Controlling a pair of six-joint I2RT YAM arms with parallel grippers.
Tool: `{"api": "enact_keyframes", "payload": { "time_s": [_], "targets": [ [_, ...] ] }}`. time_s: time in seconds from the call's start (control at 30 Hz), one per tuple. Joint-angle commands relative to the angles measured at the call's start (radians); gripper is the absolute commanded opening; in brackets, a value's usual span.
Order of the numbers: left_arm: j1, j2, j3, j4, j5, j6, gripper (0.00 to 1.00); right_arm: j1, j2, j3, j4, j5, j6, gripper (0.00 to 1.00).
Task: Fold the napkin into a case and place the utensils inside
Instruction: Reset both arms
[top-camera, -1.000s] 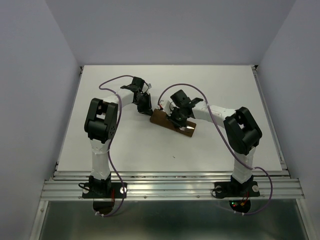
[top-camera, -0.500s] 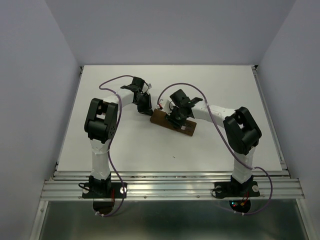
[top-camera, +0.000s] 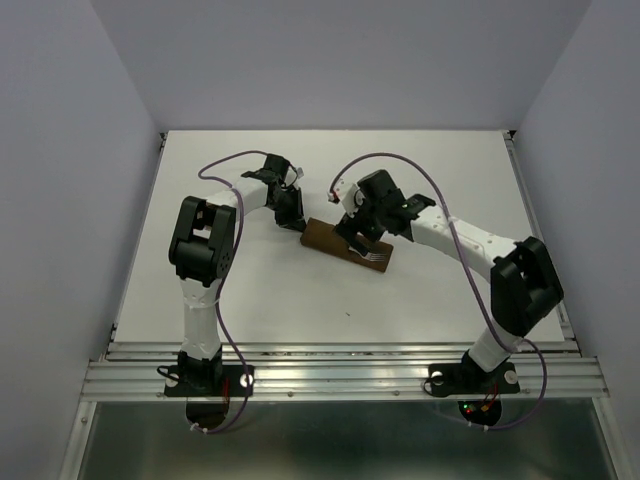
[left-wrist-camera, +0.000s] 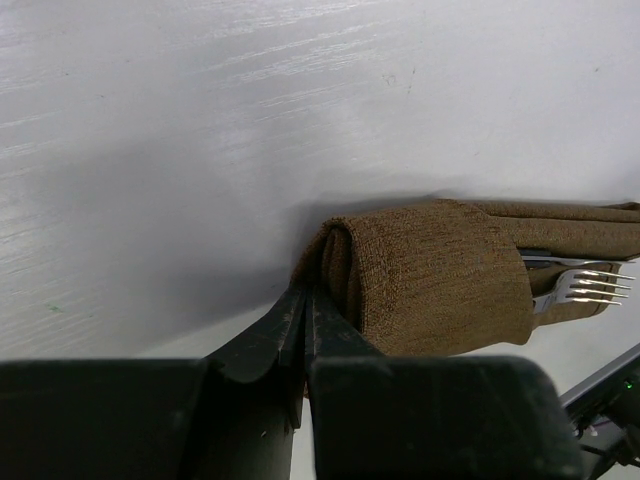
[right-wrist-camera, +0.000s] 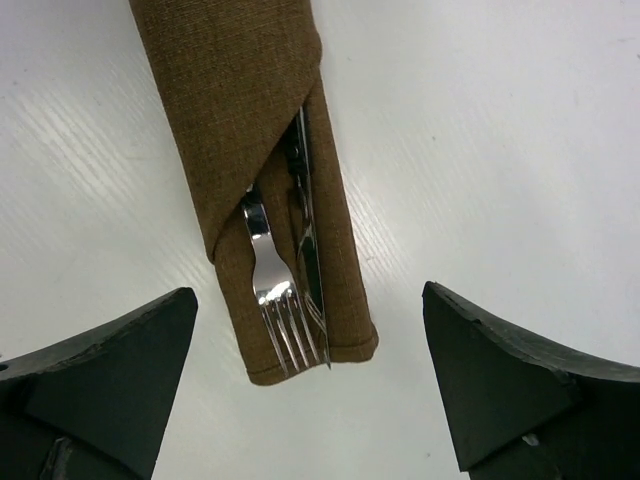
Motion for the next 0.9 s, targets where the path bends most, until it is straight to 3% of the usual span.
{"api": "enact_keyframes", "payload": {
  "time_s": [0.0, 0.2, 0.33, 0.47, 0.67, 0.87],
  "targets": [
    [-0.009, -0.04, 0.019, -0.036, -0.016, 0.021, 0.13, -0.041, -0.124, -0.044, 0.057, 0.142, 0.095, 1.0],
    [-0.009, -0.121, 0.02, -0.048, -0.104, 0.01, 0.13, -0.193, -0.262, -0.056, 0.051, 0.443, 0.569, 1.0],
    [-0.009, -0.257, -0.035, -0.037, -0.245, -0.011, 0.14, -0.23, -0.404, -0.157, 0.121, 0.596, 0.691, 1.0],
    [-0.008, -0.378, -0.113, -0.011, -0.295, -0.032, 0.13, -0.23, -0.527, -0.243, 0.113, 0.785, 0.849, 1.0],
    [-0.006, -0.572, -0.234, 0.012, -0.315, -0.059, 0.14, -0.23, -0.654, -0.309, 0.022, 0.801, 1.014, 1.0],
    [-0.006, -0.702, -0.273, -0.007, -0.344, -0.068, 0.14, -0.23, -0.648, -0.294, -0.116, 0.822, 1.133, 1.0]
  ]
}}
